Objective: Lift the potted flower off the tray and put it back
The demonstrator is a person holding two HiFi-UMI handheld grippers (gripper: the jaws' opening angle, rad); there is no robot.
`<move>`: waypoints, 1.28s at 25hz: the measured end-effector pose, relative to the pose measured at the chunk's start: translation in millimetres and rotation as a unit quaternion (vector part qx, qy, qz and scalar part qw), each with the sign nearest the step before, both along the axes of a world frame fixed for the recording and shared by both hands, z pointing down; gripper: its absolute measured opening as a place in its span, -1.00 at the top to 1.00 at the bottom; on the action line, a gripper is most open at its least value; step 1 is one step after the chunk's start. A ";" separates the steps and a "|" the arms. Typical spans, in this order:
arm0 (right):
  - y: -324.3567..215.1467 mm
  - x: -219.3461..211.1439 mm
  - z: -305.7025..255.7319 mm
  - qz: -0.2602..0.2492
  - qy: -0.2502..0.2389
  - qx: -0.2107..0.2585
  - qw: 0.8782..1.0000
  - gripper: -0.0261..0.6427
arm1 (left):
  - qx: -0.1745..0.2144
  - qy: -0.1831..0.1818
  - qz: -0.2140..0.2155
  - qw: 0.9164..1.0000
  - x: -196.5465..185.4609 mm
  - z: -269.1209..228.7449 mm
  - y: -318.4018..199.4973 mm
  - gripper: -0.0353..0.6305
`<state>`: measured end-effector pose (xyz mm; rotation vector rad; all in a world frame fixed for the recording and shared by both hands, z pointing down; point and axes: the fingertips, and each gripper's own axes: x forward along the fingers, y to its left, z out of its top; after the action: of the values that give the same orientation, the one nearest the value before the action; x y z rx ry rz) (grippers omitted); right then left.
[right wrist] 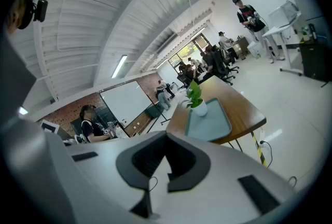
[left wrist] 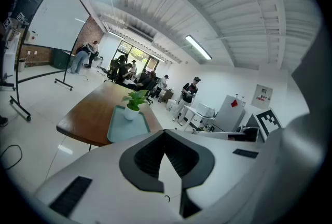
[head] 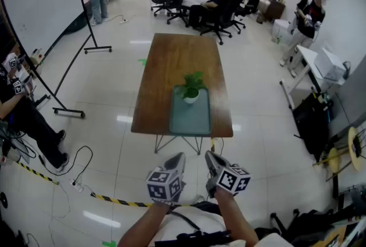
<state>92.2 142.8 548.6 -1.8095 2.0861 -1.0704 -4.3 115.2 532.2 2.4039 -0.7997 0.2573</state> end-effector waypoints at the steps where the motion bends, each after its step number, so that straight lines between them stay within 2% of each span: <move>1: 0.8 -5.2 3.4 0.001 -0.001 -0.001 1.000 0.91 | 0.000 0.001 0.001 1.000 -5.3 1.5 -0.8 0.90; 9: -0.6 -23.2 12.2 0.027 -0.008 0.003 1.000 0.90 | 0.000 0.000 0.017 1.000 -27.4 6.3 -10.7 0.90; 17: -27.7 -15.2 15.9 0.034 -0.012 0.003 0.999 0.90 | -0.002 0.003 0.031 1.000 -13.9 8.8 -34.2 0.90; 32: -169.7 60.8 28.0 0.057 -0.030 -0.006 0.998 0.87 | -0.005 -0.010 0.022 1.000 42.9 9.6 -156.6 0.90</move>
<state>153.0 -26.9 576.6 -1.8540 1.9224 -1.0962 38.6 -41.4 541.8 2.4147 -0.7525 0.3017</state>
